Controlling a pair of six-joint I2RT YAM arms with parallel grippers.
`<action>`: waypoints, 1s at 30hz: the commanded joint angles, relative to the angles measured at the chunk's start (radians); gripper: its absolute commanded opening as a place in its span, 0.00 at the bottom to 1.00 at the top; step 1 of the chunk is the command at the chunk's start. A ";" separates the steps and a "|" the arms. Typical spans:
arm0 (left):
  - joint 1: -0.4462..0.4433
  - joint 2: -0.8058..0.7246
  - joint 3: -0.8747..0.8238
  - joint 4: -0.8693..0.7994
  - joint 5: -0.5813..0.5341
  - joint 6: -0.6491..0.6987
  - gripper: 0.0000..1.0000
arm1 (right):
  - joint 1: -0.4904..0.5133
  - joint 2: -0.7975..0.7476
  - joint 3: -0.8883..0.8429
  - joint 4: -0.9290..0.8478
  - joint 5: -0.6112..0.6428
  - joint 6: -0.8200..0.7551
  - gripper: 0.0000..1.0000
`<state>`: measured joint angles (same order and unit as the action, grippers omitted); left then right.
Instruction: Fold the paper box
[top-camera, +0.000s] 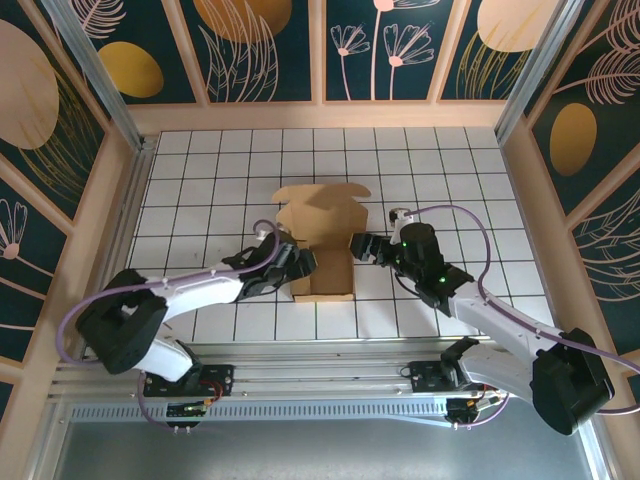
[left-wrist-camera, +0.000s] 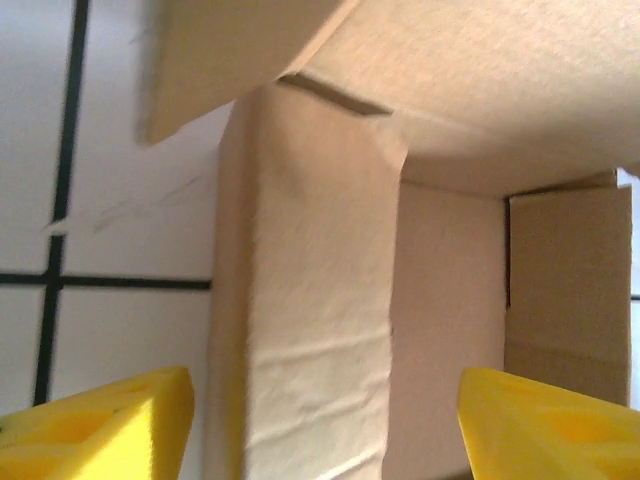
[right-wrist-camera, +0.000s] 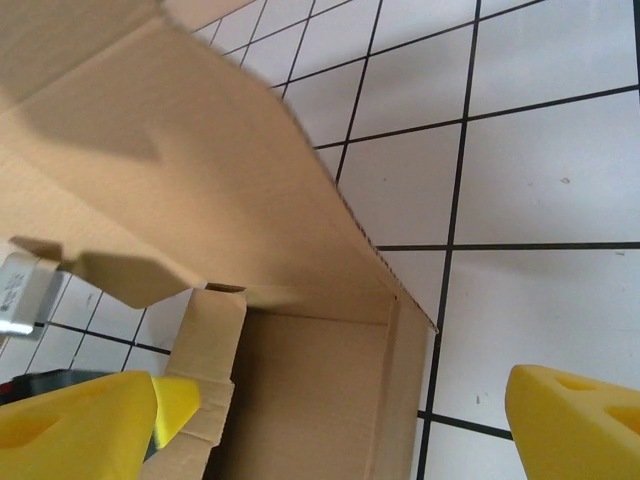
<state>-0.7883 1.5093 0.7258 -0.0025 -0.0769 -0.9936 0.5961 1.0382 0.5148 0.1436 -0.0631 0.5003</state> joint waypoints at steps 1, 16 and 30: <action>-0.015 0.081 0.060 -0.111 -0.082 -0.013 0.61 | -0.005 -0.008 -0.005 0.045 -0.024 -0.001 0.91; -0.018 0.196 0.102 -0.184 -0.116 0.054 0.17 | -0.005 -0.053 -0.011 0.027 -0.030 -0.017 0.91; -0.025 0.211 0.141 -0.237 -0.195 0.192 0.37 | -0.005 -0.063 -0.025 0.032 -0.025 -0.012 0.91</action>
<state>-0.8173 1.7180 0.8711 -0.1802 -0.2234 -0.8326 0.5961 0.9894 0.4938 0.1532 -0.0807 0.4965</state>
